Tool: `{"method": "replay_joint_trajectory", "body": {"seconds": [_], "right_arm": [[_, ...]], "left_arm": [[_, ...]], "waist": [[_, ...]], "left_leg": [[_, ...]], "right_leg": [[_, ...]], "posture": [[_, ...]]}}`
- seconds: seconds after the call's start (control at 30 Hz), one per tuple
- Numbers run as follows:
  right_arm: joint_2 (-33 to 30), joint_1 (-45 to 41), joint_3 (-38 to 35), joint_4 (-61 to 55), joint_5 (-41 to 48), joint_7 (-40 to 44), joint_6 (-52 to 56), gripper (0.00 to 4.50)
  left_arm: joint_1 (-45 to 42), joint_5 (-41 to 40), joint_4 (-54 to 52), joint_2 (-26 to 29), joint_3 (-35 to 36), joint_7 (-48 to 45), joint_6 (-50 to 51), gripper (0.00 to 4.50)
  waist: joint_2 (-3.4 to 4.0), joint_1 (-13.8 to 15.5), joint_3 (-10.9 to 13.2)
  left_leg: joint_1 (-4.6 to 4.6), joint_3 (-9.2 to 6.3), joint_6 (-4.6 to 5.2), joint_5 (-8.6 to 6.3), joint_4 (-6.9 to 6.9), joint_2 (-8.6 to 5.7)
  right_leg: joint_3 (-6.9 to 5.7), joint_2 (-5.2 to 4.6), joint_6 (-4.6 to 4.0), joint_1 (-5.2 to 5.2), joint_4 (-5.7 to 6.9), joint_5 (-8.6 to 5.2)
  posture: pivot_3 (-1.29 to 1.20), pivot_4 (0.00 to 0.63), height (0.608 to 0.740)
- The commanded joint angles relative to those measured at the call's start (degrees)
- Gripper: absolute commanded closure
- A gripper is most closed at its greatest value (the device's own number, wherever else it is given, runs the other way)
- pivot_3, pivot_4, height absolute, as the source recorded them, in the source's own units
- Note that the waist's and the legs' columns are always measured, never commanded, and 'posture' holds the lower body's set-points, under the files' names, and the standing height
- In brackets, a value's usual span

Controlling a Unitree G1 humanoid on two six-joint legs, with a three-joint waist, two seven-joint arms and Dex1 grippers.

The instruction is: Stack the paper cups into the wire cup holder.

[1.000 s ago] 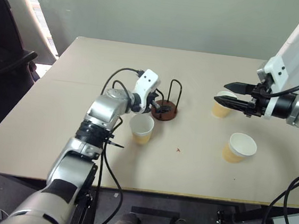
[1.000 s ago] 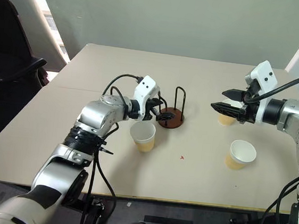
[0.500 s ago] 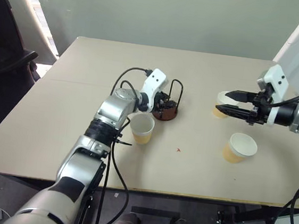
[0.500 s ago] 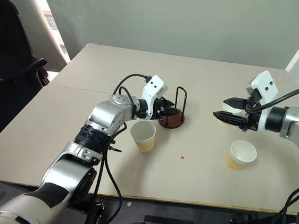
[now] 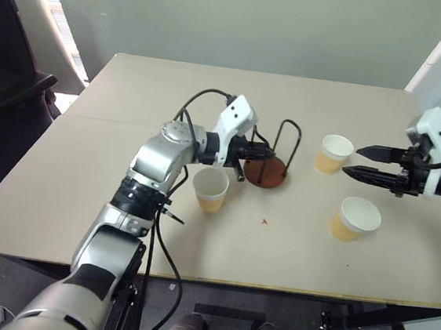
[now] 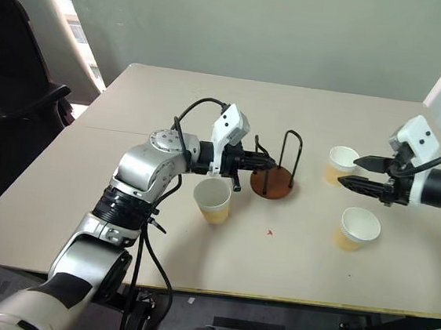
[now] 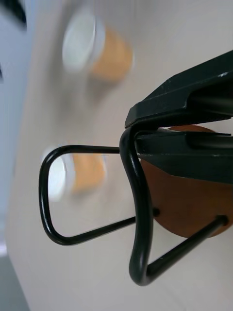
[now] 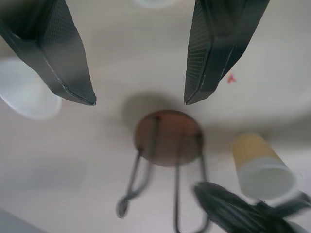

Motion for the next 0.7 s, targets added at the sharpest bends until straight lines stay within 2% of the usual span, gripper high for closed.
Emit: {"method": "replay_joint_trajectory", "body": {"seconds": [0.03,0.3,0.5,0.7], "right_arm": [[-2.4,0.5,-4.7,-2.8,1.4,0.1,0.2,1.51],[-5.2,5.2,-11.1,-7.6,5.0,0.2,4.3,1.51],[-10.7,11.8,-16.3,-10.3,7.8,6.2,5.9,1.51],[-13.6,12.7,-16.8,-11.7,10.6,9.6,6.4,1.51]], "left_arm": [[-0.3,-3.5,-5.8,1.0,-1.1,-4.9,2.1,4.47],[1.6,-5.2,-8.9,2.7,-5.4,-10.7,3.8,4.47],[3.0,-4.6,-9.3,3.6,-6.9,-11.8,2.9,4.47],[4.2,-3.9,-9.7,3.6,-8.3,-12.0,1.9,4.47]], "waist": [[0.00,0.0,0.0],[0.00,0.0,0.0],[0.00,0.0,0.0],[0.00,0.0,0.0]], "left_leg": [[0.01,0.00,0.00,0.00,0.00,0.00],[0.06,0.04,0.07,-0.01,0.02,0.00],[0.01,0.07,0.11,0.00,0.05,-0.01],[0.03,0.14,0.14,0.01,0.06,-0.03]], "right_leg": [[0.00,-0.01,0.00,0.00,0.01,0.00],[0.01,-0.05,0.05,0.04,0.07,0.03],[0.01,-0.07,0.11,0.06,0.02,0.01],[0.08,-0.07,0.27,0.06,0.02,-0.17]], "posture": [[0.00,0.150,0.740],[0.00,0.150,0.740],[0.00,0.150,0.740],[0.00,0.150,0.740]]}}
